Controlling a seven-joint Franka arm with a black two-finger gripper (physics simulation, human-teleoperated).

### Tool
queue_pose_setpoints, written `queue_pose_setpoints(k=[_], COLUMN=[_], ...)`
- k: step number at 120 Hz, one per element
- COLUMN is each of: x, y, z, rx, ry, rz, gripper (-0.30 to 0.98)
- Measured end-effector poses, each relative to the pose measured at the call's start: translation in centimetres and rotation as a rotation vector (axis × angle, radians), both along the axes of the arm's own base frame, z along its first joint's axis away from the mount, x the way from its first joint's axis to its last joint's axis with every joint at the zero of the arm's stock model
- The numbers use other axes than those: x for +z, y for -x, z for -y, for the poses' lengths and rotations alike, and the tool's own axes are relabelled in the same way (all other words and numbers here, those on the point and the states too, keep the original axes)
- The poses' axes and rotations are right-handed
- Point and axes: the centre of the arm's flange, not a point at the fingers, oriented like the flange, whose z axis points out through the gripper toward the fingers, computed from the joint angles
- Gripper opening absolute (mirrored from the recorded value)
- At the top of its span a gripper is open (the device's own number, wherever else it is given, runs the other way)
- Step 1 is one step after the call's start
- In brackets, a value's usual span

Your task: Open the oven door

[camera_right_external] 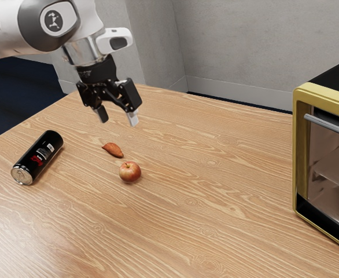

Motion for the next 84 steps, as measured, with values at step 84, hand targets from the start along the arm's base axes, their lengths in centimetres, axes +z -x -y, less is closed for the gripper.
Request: queue_pose_setpoints(k=[84], x=[12.9], y=[23.6], z=[36.5], rx=[-1.647], ry=[-0.081], rz=[0.617], gripper=[0.69])
